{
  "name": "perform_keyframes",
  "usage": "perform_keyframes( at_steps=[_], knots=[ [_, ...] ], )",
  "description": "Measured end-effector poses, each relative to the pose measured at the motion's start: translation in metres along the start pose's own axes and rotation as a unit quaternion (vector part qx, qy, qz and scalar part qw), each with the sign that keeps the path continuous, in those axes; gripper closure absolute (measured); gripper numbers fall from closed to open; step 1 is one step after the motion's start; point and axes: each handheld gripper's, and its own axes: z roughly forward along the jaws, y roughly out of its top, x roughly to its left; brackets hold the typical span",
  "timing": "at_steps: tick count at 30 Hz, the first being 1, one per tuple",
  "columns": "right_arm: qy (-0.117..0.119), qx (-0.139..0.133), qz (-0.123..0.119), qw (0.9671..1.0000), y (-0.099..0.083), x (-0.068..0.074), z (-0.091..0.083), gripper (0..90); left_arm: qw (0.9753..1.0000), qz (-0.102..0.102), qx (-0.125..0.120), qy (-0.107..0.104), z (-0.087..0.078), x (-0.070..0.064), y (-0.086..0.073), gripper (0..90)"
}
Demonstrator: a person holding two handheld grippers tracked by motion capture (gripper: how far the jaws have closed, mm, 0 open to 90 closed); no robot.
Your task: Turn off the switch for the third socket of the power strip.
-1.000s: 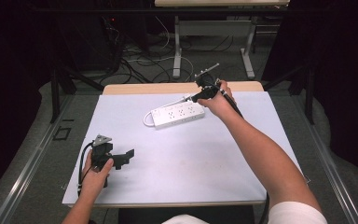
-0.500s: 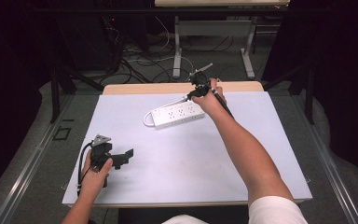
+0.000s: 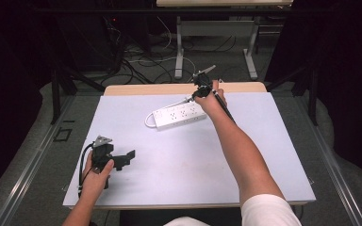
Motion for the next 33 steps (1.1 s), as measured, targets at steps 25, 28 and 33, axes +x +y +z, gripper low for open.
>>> perform_keyframes(
  at_steps=[25,28,33],
  knots=[
    [-0.009,0.002,0.024,0.9997,-0.006,-0.011,0.037,90.0,0.9999,-0.011,0.002,0.001,-0.001,0.006,-0.001,0.6],
    [-0.012,0.004,0.030,0.9995,-0.006,-0.010,0.040,90.0,1.0000,-0.009,0.003,0.000,-0.001,0.006,-0.001,0.6],
    [-0.010,0.007,0.028,0.9995,-0.008,-0.011,0.048,90.0,1.0000,-0.009,0.003,0.000,-0.001,0.005,-0.001,0.6]
  ],
)
